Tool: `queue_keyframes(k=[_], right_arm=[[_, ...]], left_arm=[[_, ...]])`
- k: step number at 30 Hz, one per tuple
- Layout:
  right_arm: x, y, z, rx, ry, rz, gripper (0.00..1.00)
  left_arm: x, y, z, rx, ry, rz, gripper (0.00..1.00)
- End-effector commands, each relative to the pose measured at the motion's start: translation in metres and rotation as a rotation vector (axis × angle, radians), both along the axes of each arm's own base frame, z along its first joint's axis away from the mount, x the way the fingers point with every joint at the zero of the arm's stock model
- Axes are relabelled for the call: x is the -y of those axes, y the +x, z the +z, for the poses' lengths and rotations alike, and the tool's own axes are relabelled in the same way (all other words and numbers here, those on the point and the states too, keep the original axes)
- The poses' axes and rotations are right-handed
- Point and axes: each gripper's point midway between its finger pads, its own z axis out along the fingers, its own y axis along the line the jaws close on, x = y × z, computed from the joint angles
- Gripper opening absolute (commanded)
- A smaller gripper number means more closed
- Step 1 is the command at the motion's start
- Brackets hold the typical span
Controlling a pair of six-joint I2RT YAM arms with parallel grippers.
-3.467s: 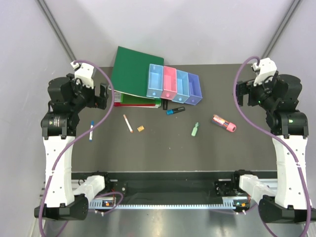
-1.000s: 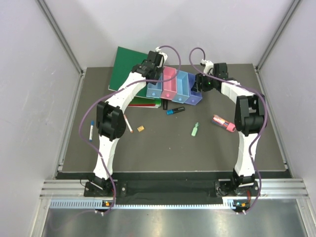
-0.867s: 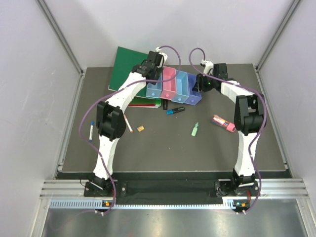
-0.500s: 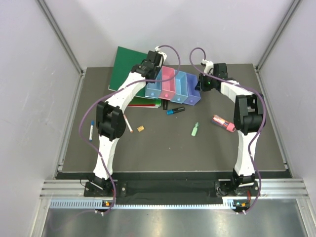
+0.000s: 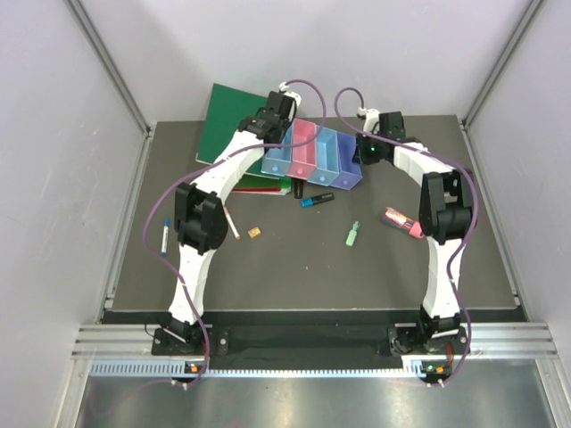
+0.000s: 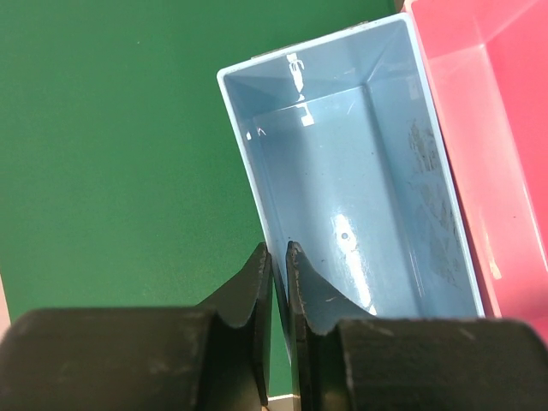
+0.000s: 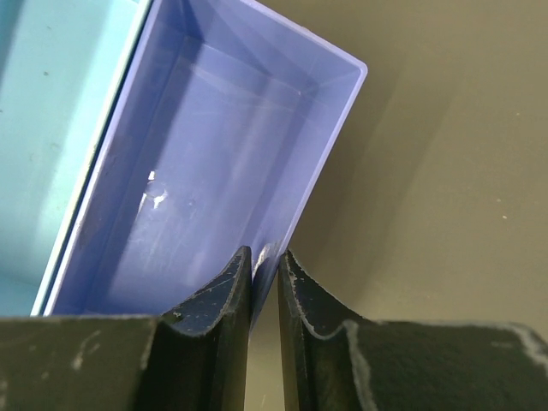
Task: Sort the stationery into containers
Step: Move the storage box to the center of the board.
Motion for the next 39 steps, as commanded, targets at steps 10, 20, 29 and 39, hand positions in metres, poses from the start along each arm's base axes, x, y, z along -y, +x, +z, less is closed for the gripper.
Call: queue_keyframes(k=[10, 20, 29, 39], right_arm=[[-0.012, 0.018, 0.085, 0.240, -0.131, 0.049, 0.03], [0.005, 0.019, 0.131, 0.332, -0.175, -0.011, 0.00], [0.045, 0.022, 0.158, 0.368, -0.195, -0.139, 0.00], [0.094, 0.025, 0.159, 0.360, -0.243, -0.264, 0.00]], left_arm=[[0.061, -0.024, 0.017, 0.009, -0.035, -0.181, 0.00], [0.085, -0.031, 0.025, 0.021, -0.067, -0.235, 0.00], [0.109, -0.032, 0.028, 0.039, -0.112, -0.288, 0.00], [0.152, -0.039, 0.013, 0.036, -0.160, -0.372, 0.00]])
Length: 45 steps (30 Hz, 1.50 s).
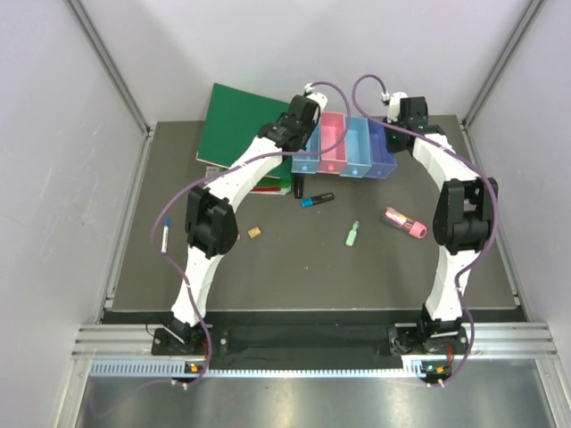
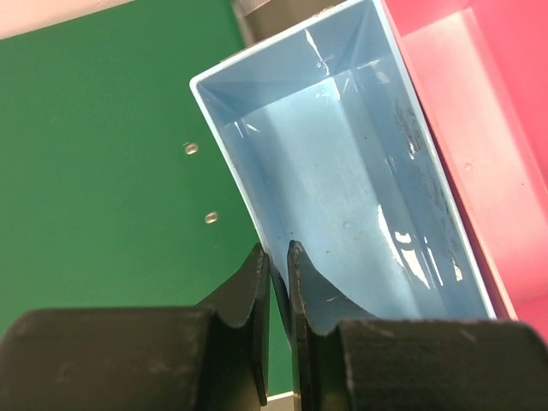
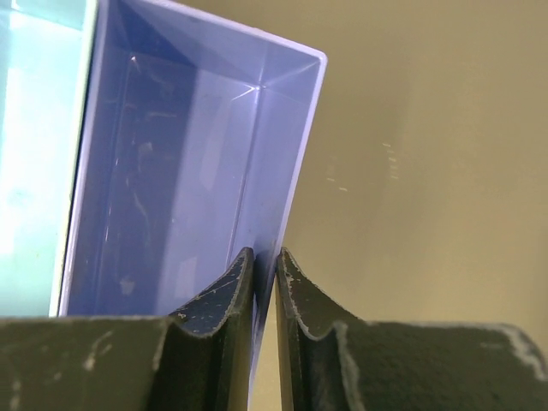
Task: Sort the stationery into containers
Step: Move the storage box to the center of the board.
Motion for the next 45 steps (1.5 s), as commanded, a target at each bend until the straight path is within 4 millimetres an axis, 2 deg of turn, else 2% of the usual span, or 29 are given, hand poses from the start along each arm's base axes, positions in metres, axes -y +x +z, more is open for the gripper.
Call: queue_keyframes(k=[1, 3, 7, 12, 21, 34, 37, 40, 43, 44, 45], right_arm=[[0.007, 0.025, 0.093, 0.272, 0.020, -0.014, 0.00], [0.020, 0.026, 0.093, 0.272, 0.014, -0.039, 0.00], [0.041, 0.028, 0.091, 0.270, 0.006, -0.081, 0.00], [0.051, 0.028, 0.083, 0.261, -0.017, -0.085, 0.00], [0.053, 0.030, 0.056, 0.218, -0.053, -0.067, 0.01], [0.040, 0.033, 0.014, 0.145, -0.080, -0.026, 0.01], [0.035, 0.033, 0.008, 0.135, -0.091, -0.008, 0.05], [0.034, 0.034, 0.004, 0.130, -0.097, -0.002, 0.07], [0.031, 0.034, 0.000, 0.124, -0.098, 0.004, 0.14], [0.030, 0.034, 0.000, 0.121, -0.099, 0.008, 0.20], [0.030, 0.034, 0.000, 0.122, -0.101, 0.010, 0.22]], left_arm=[[0.078, -0.026, -0.005, -0.021, -0.068, -0.264, 0.00], [0.086, -0.026, -0.007, -0.023, -0.088, -0.283, 0.00], [0.099, -0.024, -0.023, -0.036, -0.106, -0.298, 0.00], [0.110, -0.019, -0.042, -0.035, -0.110, -0.309, 0.00], [0.123, -0.018, -0.070, -0.051, -0.090, -0.334, 0.08], [0.120, -0.020, -0.096, -0.080, -0.058, -0.335, 0.14], [0.119, -0.021, -0.101, -0.088, -0.051, -0.334, 0.25], [0.119, -0.023, -0.107, -0.100, -0.047, -0.337, 0.31], [0.118, -0.024, -0.112, -0.107, -0.041, -0.340, 0.42], [0.117, -0.025, -0.113, -0.110, -0.038, -0.341, 0.44], [0.117, -0.025, -0.113, -0.111, -0.036, -0.341, 0.46]])
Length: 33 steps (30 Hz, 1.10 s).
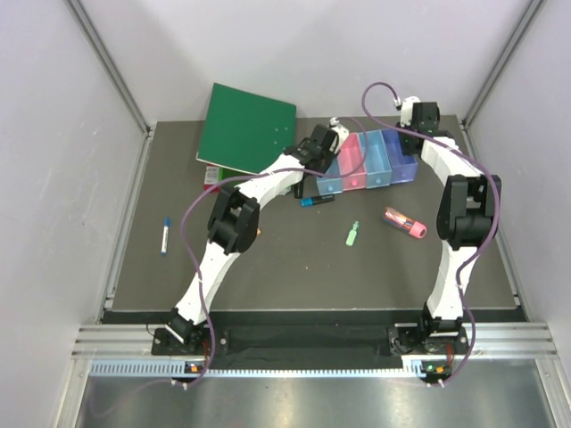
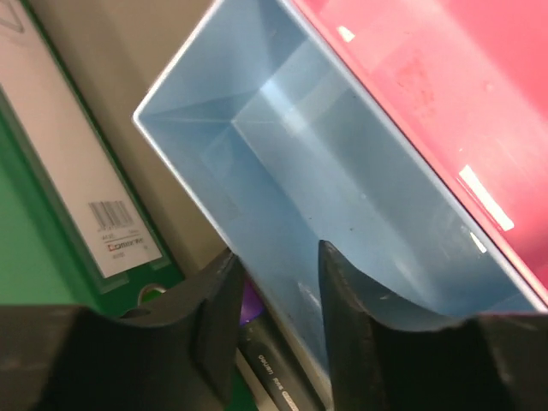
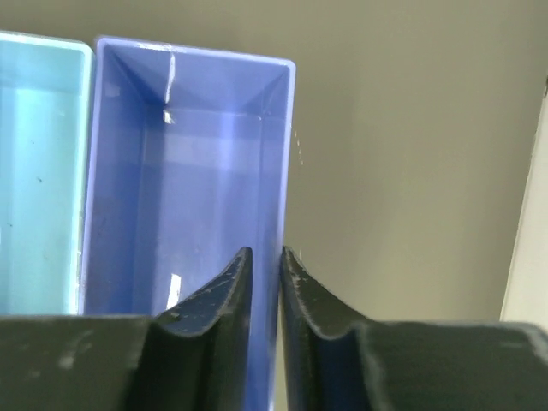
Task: Sort the stationery into containers
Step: Move the storage box to the center of the board.
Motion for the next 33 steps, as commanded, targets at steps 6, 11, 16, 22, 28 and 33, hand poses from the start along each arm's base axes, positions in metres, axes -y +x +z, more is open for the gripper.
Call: queue_keyframes(k=[6, 11, 16, 22, 28, 33], right_arm=[[-0.043, 0.014, 0.008, 0.069, 0.000, 0.137, 0.41], [-0.048, 0.008, -0.002, 0.038, -0.015, 0.160, 0.56], [-0.046, 0.005, -0.002, 0.032, -0.029, 0.142, 0.62], [-0.041, -0.003, 0.001, 0.037, -0.057, 0.124, 0.73], [-0.038, -0.008, 0.021, 0.079, -0.054, 0.111, 0.79], [-0.039, -0.009, 0.056, 0.143, -0.032, 0.099, 0.81]], left_arm=[[0.044, -0.016, 0.009, 0.028, -0.051, -0.134, 0.56], [0.040, -0.012, 0.015, 0.055, -0.037, -0.111, 0.62], [0.034, -0.006, 0.021, 0.086, -0.021, -0.082, 0.64], [0.028, 0.001, 0.033, 0.136, -0.012, -0.042, 0.66], [0.022, 0.011, 0.065, 0.231, -0.017, 0.004, 0.68], [0.017, 0.015, 0.098, 0.299, -0.033, 0.021, 0.71]])
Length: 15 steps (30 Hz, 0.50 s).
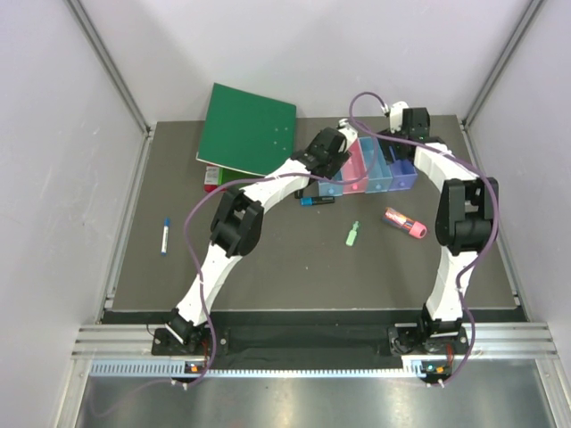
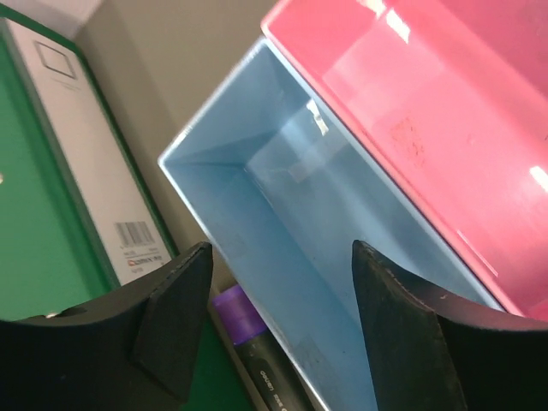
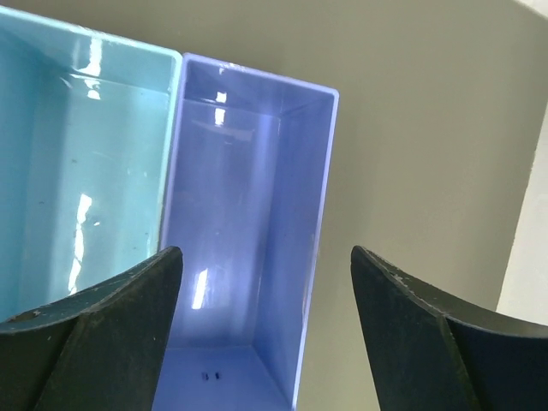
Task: Sort the stationery into containers
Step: Move the storage box to the center of the board.
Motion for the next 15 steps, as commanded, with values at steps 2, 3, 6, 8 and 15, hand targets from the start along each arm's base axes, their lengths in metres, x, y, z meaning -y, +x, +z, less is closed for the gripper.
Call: queue_keyframes(k=[2, 3, 6, 8, 15], right_arm=[[-0.022, 0.000, 0.069, 0.132, 0.063, 0.032, 0.82], [-0.021, 0.000, 0.075, 0.141, 0.067, 0.031, 0.82], [-0.022, -0.004, 0.087, 0.156, 0.074, 0.030, 0.83], [-0.021, -0.006, 0.092, 0.162, 0.076, 0.026, 0.83], [-0.009, -0.014, 0.108, 0.191, 0.088, -0.006, 0.83]], left_arm=[[0.005, 0.009, 0.102, 0.199, -0.105, 0.012, 0.73], [0.004, 0.008, 0.102, 0.198, -0.104, 0.010, 0.73], [-0.001, 0.005, 0.115, 0.211, -0.109, 0.018, 0.73], [-0.006, 0.003, 0.130, 0.241, -0.112, 0.025, 0.73], [-0.053, 0.017, 0.135, 0.310, 0.025, 0.118, 0.73]])
